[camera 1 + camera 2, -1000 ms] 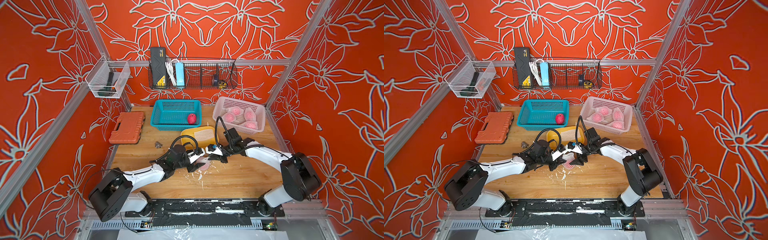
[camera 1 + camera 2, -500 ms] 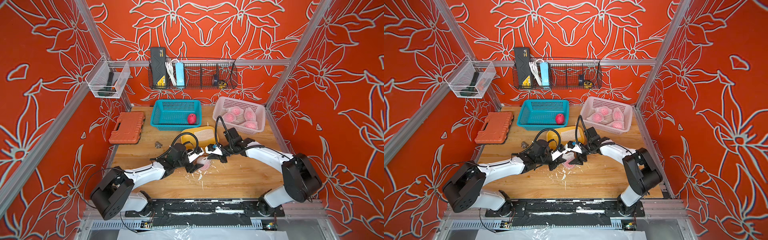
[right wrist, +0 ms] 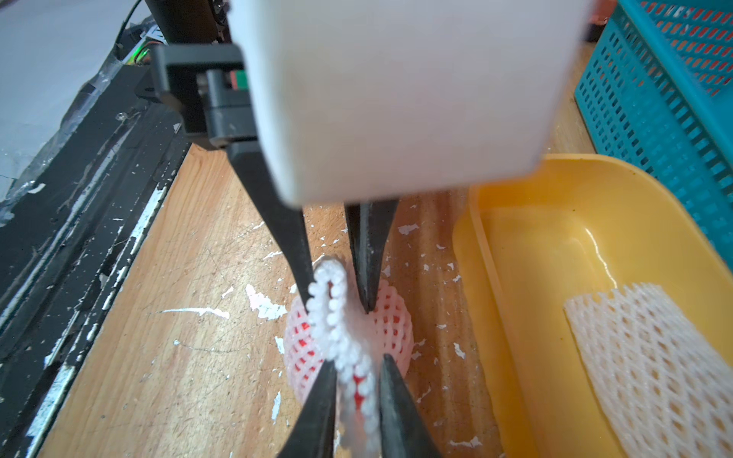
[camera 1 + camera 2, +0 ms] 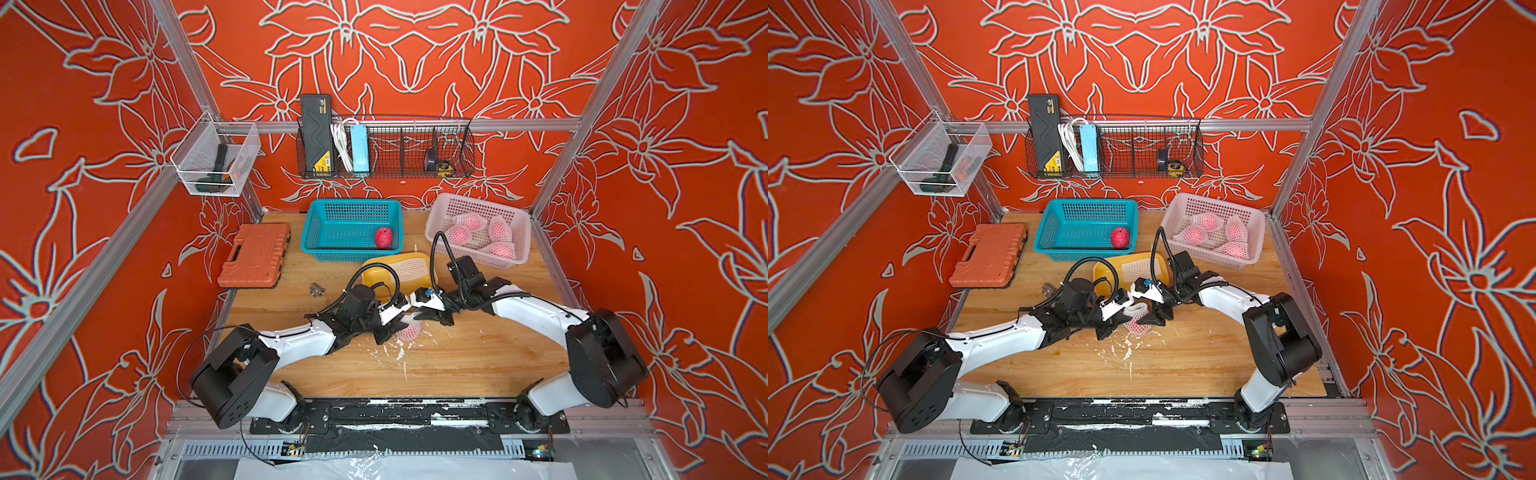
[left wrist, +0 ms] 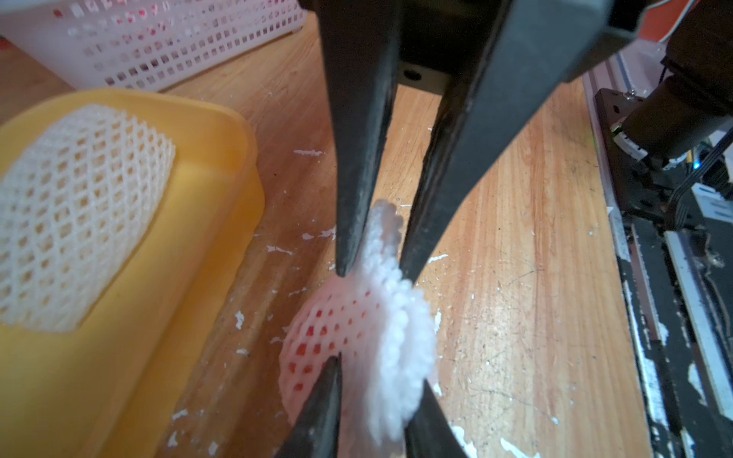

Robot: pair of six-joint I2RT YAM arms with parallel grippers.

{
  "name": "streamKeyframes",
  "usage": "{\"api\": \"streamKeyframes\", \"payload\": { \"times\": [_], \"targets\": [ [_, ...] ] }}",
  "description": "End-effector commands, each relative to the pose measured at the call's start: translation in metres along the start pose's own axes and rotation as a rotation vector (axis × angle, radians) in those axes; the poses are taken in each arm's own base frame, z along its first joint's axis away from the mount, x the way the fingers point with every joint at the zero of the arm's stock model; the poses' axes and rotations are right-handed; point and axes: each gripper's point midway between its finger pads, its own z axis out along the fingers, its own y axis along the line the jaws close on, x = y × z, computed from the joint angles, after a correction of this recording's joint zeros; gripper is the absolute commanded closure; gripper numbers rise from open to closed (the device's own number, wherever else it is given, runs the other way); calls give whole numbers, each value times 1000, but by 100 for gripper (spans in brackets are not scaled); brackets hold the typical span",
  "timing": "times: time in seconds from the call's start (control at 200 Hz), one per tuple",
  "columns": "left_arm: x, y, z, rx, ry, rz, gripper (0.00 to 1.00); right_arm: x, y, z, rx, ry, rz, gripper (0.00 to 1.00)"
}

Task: Remove foam nets from apples
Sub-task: Remove the foam net from the apple.

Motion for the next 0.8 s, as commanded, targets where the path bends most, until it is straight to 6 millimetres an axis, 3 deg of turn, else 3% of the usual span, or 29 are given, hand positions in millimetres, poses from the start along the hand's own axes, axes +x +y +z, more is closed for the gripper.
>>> {"api": "streamKeyframes", "payload": {
  "times": [0.0, 0.055, 0.115, 0.32, 0.495, 0.796],
  "targets": [
    [-25, 1, -4, 5, -71, 47, 80, 1, 3, -4, 25, 24, -26, 65],
    [-29, 1, -7, 2, -84, 53, 84, 7, 4, -5, 36, 51, -33, 53],
    [-33, 0, -10, -5, -99, 59, 85, 12, 5, -7, 43, 74, -37, 46],
    [-40, -4, -20, -11, -140, 83, 90, 20, 5, -10, 63, 81, -20, 38],
    [-44, -11, -24, 8, -190, 100, 91, 11, 3, -5, 18, 35, -6, 42],
    [-45, -10, -20, 6, -201, 113, 92, -1, 3, 2, -57, -38, 12, 60]
  ]
}}
